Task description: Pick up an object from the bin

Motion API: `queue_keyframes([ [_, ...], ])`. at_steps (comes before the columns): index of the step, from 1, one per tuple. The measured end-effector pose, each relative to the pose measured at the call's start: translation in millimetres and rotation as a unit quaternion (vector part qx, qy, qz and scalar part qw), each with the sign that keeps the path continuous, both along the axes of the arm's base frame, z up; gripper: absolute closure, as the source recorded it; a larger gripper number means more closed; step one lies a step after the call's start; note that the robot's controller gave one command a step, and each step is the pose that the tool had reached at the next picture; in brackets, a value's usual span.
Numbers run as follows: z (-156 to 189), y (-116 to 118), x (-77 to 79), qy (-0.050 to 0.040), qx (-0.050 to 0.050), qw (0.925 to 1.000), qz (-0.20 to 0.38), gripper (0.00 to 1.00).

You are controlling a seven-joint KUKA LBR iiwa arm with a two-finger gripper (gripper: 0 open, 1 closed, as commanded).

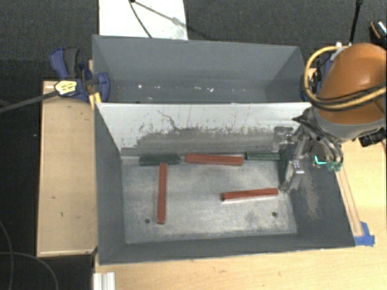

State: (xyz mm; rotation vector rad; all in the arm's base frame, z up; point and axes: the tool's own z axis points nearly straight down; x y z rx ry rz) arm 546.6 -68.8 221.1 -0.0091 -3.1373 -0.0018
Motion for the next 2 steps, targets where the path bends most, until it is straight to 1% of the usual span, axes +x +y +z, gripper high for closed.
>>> queue_keyframes([
  [1,-154.6,45.0,-25.9,0.0008,0.001,0.9989,0.046,0.00],
  [2,-119.1,38.5,-29.1,-0.0052,-0.001,0.9982,0.060,0.00],
])
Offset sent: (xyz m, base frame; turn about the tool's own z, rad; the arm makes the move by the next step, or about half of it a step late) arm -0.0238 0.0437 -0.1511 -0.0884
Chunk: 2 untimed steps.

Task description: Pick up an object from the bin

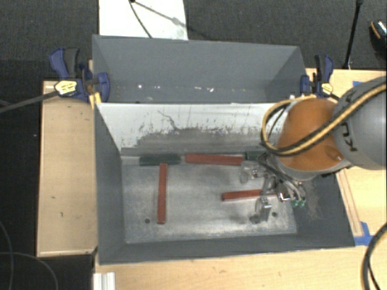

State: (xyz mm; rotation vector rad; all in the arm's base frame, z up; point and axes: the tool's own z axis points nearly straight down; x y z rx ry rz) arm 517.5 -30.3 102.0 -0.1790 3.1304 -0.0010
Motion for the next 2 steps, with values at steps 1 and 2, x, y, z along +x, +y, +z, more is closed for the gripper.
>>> queue_keyframes([
  [1,-1.5,-3.5,9.8,-0.0004,0.001,0.9995,-0.031,0.00],
  [2,-32.5,2.6,2.9,0.0035,0.001,0.9944,-0.105,0.00],
])
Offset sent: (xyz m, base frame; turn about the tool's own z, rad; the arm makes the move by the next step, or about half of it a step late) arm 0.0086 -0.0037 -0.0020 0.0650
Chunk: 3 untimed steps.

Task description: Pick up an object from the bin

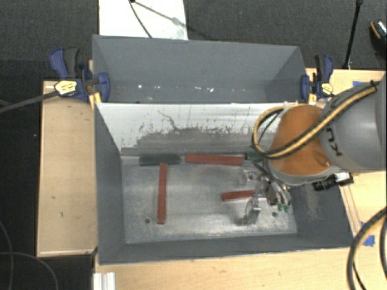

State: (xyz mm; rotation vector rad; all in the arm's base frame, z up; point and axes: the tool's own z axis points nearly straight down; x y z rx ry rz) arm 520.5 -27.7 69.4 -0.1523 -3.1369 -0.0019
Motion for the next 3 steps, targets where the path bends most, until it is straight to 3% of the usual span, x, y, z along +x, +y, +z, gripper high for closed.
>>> queue_keyframes([
  [1,0.4,-0.1,0.4,-0.0005,0.000,1.0000,0.002,0.00],
  [2,0.6,-0.1,0.4,-0.0006,-0.001,1.0000,0.003,1.00],
  [3,63.0,-0.1,2.6,-0.0044,-0.001,1.0000,0.005,1.00],
])
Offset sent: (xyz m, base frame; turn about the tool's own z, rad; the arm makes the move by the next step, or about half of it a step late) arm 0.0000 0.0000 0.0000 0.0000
